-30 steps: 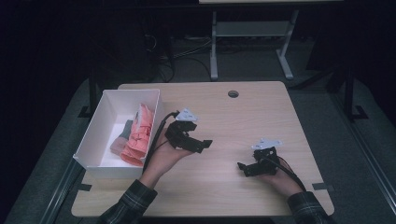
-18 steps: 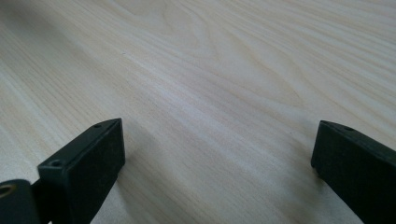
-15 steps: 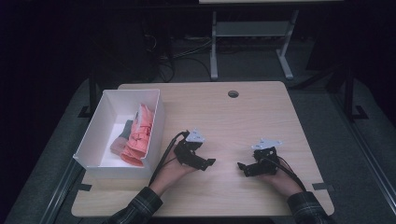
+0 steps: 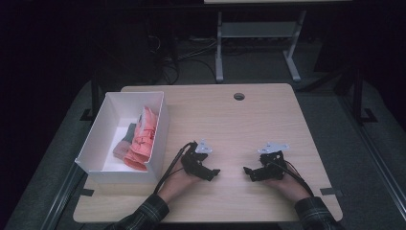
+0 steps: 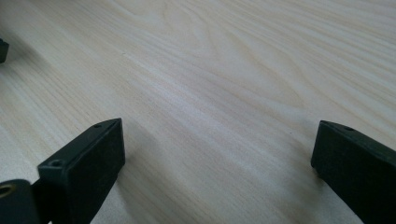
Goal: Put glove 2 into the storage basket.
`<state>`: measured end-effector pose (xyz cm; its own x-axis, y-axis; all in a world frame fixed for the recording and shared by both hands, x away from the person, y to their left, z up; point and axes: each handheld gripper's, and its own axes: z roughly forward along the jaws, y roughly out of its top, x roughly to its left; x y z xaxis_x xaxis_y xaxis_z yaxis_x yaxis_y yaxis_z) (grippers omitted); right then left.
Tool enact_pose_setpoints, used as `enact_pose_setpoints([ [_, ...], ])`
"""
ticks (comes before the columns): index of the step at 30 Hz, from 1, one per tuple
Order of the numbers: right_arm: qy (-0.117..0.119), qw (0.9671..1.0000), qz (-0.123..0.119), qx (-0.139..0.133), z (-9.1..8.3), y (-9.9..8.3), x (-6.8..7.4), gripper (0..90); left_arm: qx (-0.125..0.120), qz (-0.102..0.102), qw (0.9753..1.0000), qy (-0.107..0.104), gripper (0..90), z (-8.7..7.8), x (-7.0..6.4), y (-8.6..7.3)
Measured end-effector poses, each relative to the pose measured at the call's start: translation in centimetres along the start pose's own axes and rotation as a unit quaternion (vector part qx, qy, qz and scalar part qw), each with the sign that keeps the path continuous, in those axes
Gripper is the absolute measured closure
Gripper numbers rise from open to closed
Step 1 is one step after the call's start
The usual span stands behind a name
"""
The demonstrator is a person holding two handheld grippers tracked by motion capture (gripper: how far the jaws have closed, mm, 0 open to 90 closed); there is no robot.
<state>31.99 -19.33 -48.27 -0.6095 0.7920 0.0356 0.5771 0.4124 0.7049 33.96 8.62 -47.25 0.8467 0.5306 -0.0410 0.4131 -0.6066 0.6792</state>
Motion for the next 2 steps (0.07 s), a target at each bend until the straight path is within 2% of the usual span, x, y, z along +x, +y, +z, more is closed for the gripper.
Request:
enact_pose_setpoints([
  [2, 0.0, 1.0, 0.0, 0.0, 0.0, 0.0, 0.0, 2.2, 0.0, 0.01, 0.9999, 0.004, 13.0, 0.03, -0.04, -0.07],
])
